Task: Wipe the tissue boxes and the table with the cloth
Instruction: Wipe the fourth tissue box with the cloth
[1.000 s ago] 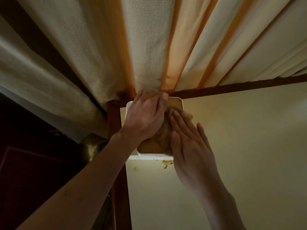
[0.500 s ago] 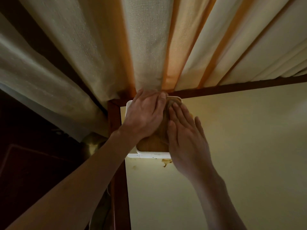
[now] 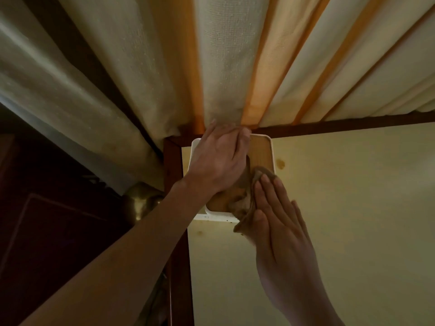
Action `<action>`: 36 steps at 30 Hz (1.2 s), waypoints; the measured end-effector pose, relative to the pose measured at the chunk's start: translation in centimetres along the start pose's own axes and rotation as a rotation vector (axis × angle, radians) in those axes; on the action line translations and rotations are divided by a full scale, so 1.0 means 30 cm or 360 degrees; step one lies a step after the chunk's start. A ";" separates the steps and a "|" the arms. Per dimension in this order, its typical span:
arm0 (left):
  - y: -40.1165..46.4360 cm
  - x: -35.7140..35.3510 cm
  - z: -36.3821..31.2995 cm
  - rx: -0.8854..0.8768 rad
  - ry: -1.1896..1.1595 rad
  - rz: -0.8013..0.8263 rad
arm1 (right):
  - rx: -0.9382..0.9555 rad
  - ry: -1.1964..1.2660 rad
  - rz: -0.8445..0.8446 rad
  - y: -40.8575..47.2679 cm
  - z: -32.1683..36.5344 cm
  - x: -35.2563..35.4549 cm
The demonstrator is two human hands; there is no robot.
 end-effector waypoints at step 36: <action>-0.005 -0.020 0.018 -0.0005 0.0207 0.0146 | 0.0010 -0.0019 -0.0038 0.218 0.030 0.014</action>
Point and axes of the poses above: each hand's wrist, its own y-axis towards the middle knuckle, its own x-axis out of the back of the hand, z = x × y, the point moved 6 cm from there along y, towards the middle knuckle, and after that the axes turned 11 degrees about -x, right-handed, at the moved point
